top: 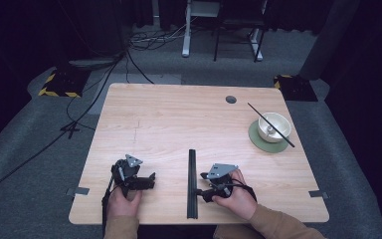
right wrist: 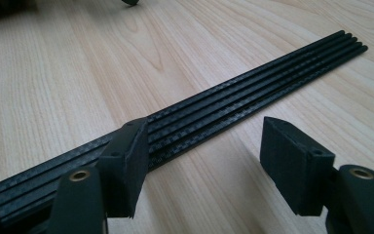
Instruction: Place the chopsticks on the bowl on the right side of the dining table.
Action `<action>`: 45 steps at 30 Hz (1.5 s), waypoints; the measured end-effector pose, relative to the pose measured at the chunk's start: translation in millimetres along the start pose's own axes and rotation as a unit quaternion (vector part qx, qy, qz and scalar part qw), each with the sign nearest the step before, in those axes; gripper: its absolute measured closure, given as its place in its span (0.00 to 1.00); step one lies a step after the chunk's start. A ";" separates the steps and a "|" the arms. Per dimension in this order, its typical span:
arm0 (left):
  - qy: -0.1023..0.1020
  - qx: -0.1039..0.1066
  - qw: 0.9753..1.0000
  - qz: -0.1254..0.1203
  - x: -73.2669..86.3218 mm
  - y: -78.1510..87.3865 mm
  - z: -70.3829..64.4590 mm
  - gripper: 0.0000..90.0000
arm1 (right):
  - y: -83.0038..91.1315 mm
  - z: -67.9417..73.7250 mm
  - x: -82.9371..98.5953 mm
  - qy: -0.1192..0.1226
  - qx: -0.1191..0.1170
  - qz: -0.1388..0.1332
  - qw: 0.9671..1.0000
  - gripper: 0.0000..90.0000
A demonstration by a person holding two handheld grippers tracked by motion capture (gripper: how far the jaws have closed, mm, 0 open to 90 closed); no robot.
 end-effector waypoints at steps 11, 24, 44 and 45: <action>0.000 0.000 1.000 -0.001 -0.5 -0.4 -0.1 0.00 | 1.4 3.3 0.1 -0.023 -0.009 -0.009 1.000 0.39; 0.001 -0.001 1.000 0.000 -1.3 -0.6 0.1 0.00 | 3.9 -1.2 6.0 -0.031 0.005 0.000 1.000 0.39; 0.003 -0.003 1.000 -0.003 -2.9 -1.8 -0.2 0.00 | 28.2 -50.2 32.8 -0.089 0.055 0.002 0.995 0.45; 0.003 -0.003 1.000 -0.003 -2.9 -1.7 -0.2 0.00 | 28.8 -52.2 33.7 -0.093 0.058 0.001 0.994 0.45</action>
Point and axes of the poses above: each handheld gripper's, and its own axes: y roughly backward along the jaws, x roughly out of its underside, z roughly to its left, the point moved 2 cm from there along -y, roughly forward along the jaws, and after that the axes turned 12 degrees about z, right-handed, at the moved point
